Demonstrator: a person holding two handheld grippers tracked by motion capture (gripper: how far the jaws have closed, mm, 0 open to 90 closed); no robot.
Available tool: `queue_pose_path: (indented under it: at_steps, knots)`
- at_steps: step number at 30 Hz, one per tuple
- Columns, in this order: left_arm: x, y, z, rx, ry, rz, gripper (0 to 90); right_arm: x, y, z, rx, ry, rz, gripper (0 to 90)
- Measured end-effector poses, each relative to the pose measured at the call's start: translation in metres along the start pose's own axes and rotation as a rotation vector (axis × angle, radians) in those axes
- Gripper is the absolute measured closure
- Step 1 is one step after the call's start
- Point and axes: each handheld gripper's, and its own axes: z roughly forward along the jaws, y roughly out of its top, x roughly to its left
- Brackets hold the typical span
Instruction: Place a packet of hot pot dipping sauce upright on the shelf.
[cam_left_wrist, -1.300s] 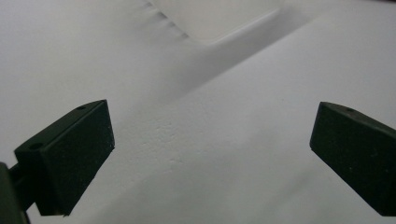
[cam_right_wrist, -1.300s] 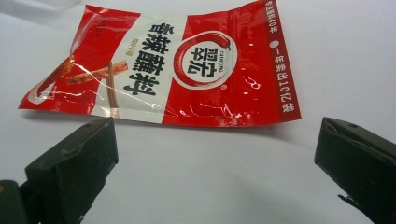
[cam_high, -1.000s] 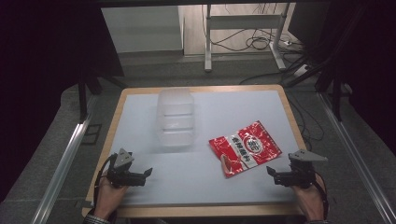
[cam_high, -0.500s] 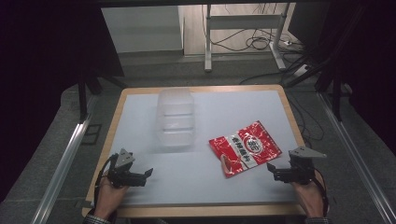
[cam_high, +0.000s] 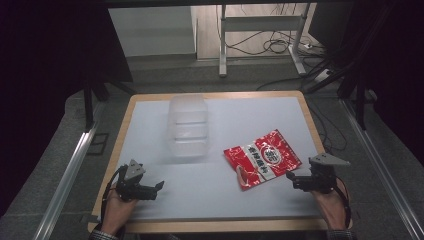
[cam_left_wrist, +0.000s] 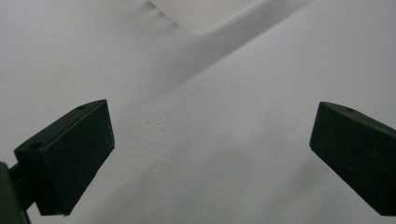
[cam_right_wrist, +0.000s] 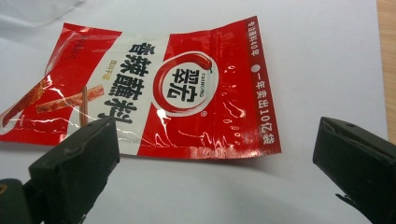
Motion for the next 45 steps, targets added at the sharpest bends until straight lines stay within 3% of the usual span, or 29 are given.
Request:
queue_pose_path:
  at_steps: [7, 21, 29, 45]
  knots:
    - [0.000, 0.000, 0.001, 0.005, -0.001, 0.001, 0.0, -0.004, 0.006, 0.009, 0.036, 0.053, -0.024, 0.7]
    - [0.000, 0.000, 0.001, 0.012, 0.002, 0.003, 0.0, -0.013, 0.019, 0.025, 0.069, 0.041, -0.043, 0.0]
    - [-0.001, 0.000, 0.002, 0.018, 0.004, 0.010, 0.0, -0.024, 0.026, 0.034, 0.076, 0.073, -0.005, 1.5]
    - [-0.003, 0.000, 0.003, 0.031, 0.011, 0.022, 0.0, -0.035, 0.040, 0.063, 0.133, 0.118, 0.007, 2.3]
